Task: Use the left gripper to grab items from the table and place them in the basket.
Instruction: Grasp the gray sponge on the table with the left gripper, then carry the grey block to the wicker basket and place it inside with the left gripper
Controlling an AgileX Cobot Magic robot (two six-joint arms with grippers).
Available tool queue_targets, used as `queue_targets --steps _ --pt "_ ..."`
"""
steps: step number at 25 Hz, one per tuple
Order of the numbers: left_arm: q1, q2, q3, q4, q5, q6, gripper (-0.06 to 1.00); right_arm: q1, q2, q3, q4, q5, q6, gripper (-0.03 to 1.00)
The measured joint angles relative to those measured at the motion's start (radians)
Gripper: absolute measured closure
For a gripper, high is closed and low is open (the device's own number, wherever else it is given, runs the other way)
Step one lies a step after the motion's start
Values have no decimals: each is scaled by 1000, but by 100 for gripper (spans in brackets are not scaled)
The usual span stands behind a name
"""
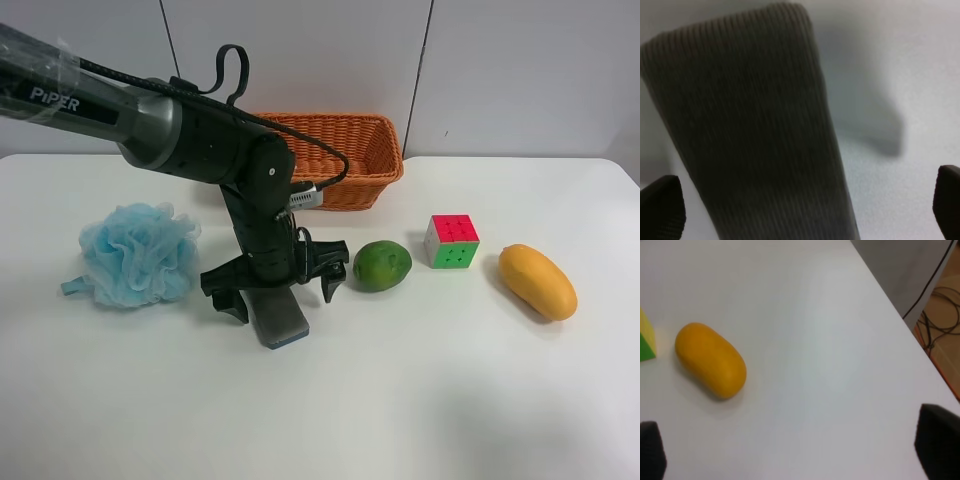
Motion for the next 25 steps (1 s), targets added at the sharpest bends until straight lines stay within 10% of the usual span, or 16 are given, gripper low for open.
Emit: queue_targets --steps 6,16,25 --pt "0 18 0 2 -14 0 -3 0 0 0 0 0 0 -2" --pt "0 18 0 2 -24 0 40 0 0 0 0 0 0 -2" --pt "0 17 0 2 -20 0 40 0 0 0 0 0 0 -2"
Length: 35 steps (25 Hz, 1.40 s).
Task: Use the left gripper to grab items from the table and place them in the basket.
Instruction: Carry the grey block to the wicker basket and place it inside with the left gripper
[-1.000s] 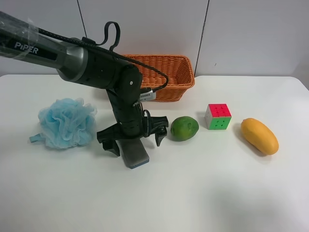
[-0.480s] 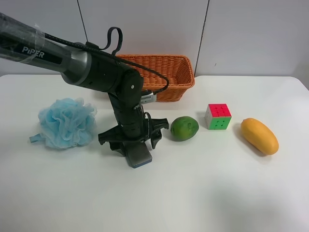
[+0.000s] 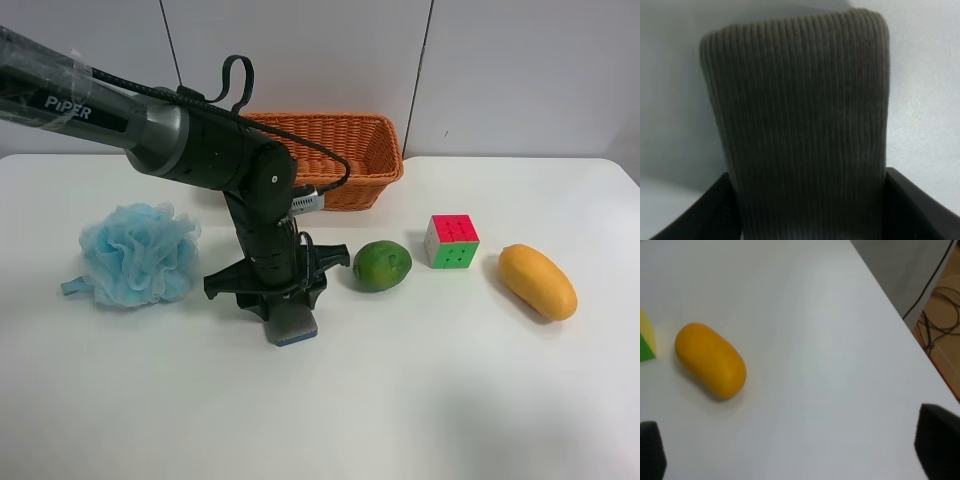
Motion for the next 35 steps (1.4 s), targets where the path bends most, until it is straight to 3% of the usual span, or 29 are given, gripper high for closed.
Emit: queue_targets --steps 23,27,35 --pt "11 -311 -20 47 95 69 40 0 0 0 0 0 0 -2" --pt "50 -320 -127 49 205 171 40 0 0 0 0 0 0 -2" --pt "159 -278 -368 41 332 511 40 0 0 0 0 0 0 -2"
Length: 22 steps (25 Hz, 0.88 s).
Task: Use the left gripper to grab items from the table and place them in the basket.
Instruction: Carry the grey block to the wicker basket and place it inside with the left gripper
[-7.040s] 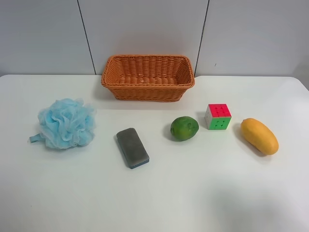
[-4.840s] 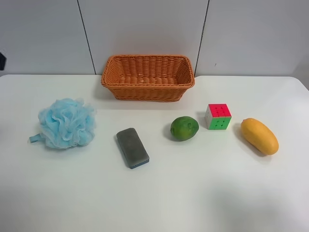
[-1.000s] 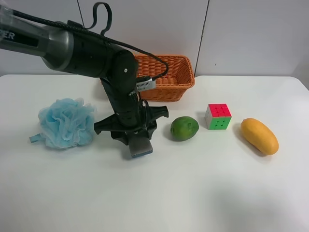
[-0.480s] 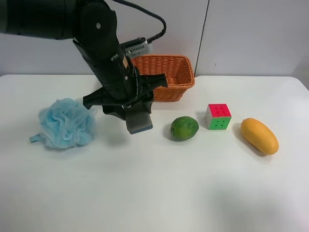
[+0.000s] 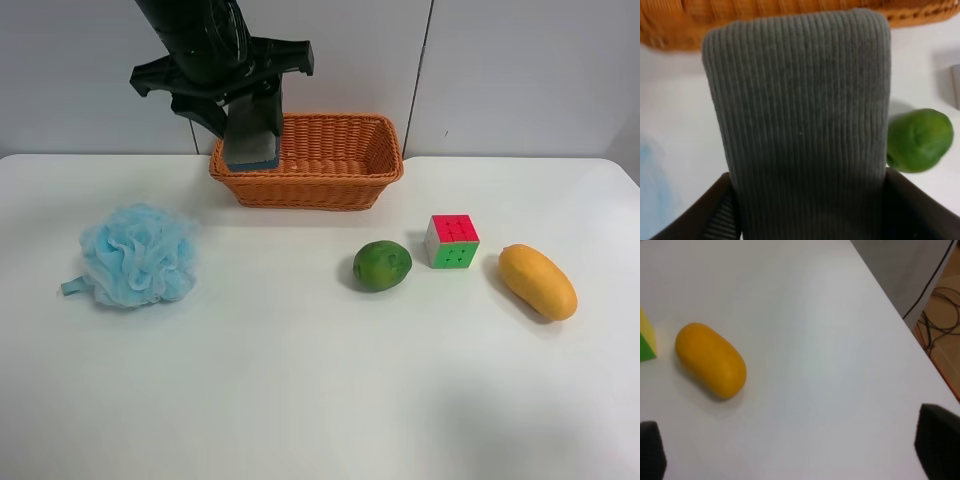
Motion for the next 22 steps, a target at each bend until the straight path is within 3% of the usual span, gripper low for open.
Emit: queue_targets --steps 4,10,15,22 --pt "39 79 -103 -12 11 157 40 0 0 0 0 0 0 -2" --pt "52 218 -255 -12 -5 290 40 0 0 0 0 0 0 -2" --pt "52 310 -340 0 -99 370 40 0 0 0 0 0 0 -2" --pt "59 393 -356 16 -271 436 40 0 0 0 0 0 0 -2"
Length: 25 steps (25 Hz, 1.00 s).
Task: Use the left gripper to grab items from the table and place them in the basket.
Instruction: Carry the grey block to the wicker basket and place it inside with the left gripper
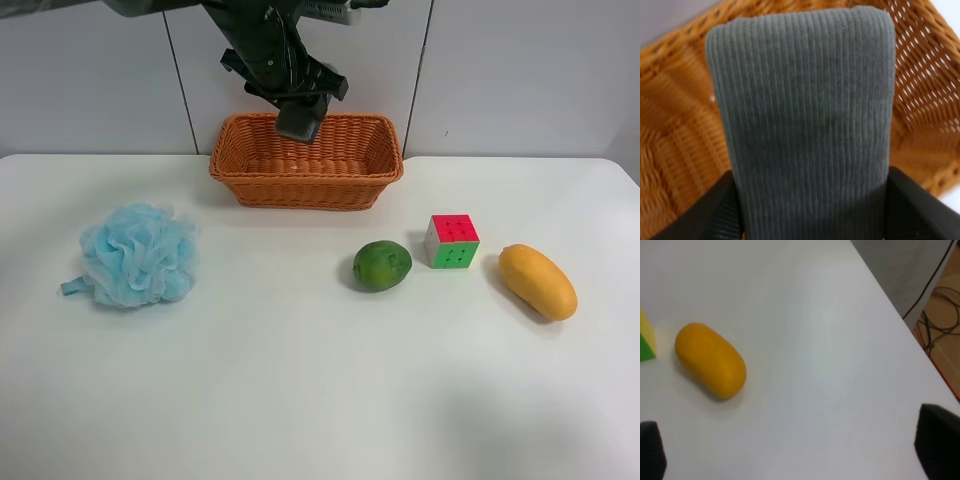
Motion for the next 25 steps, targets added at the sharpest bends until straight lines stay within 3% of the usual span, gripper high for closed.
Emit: queue_targets --steps 7,17,19,22,25 --pt "11 68 0 13 -129 7 40 0 0 0 0 0 0 -2" --pt "16 91 0 14 -155 8 40 0 0 0 0 0 0 -2" --pt "16 92 0 14 -155 8 29 0 0 0 0 0 0 -2" --pt "16 92 0 15 -155 8 3 0 0 0 0 0 0 -2" --pt "16 92 0 17 -155 11 -3 0 0 0 0 0 0 -2"
